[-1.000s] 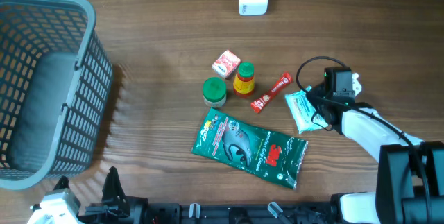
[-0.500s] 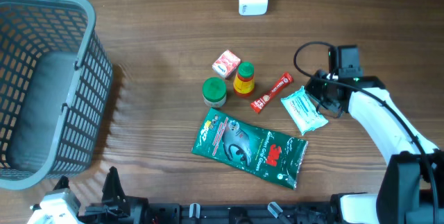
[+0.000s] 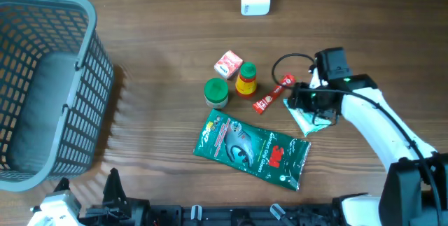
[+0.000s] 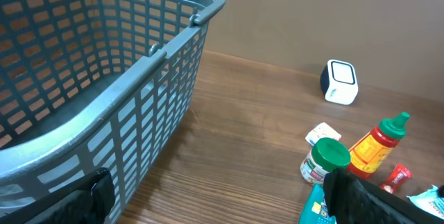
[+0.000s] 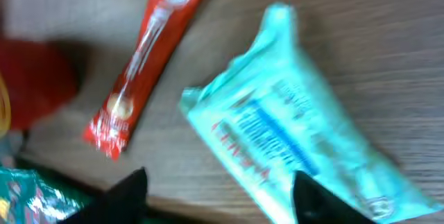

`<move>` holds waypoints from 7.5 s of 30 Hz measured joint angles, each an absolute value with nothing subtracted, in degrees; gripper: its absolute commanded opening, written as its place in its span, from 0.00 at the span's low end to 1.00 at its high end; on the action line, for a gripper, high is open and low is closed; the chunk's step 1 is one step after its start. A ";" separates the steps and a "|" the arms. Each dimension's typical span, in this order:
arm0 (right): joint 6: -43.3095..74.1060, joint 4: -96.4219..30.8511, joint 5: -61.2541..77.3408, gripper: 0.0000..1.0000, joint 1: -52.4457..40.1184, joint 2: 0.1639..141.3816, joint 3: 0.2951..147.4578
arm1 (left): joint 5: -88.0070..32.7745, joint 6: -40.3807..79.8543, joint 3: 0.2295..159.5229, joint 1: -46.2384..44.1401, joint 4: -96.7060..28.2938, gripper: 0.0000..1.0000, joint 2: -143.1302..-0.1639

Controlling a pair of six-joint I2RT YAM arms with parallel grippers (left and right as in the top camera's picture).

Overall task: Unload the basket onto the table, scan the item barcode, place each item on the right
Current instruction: 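Lift the wipes pack with the right gripper and pull it back, then hold the wipes pack up with the right gripper, turning it, then carry the wipes pack with the right gripper to the scanner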

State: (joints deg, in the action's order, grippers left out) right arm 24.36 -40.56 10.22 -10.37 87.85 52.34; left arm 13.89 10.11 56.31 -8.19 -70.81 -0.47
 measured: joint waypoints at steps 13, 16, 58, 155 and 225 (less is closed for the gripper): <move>26.15 -41.95 -16.21 0.69 -24.40 90.13 52.34 | 13.89 10.11 56.31 -8.19 -70.81 1.00 -0.47; 26.46 -42.02 -17.80 0.67 -24.40 93.14 52.34 | 13.89 10.11 56.29 -8.19 -70.81 1.00 -0.47; -9.39 -71.16 65.45 0.05 3.53 92.55 62.74 | 13.89 10.11 56.29 -8.19 -70.78 1.00 -0.47; 9.04 -73.45 89.32 0.04 2.61 92.53 62.74 | 13.89 10.11 56.29 -8.19 -70.81 1.00 -0.47; 26.98 -3.20 25.76 0.05 -6.09 97.93 66.61 | 13.89 10.11 56.31 -8.19 -70.81 1.00 -0.47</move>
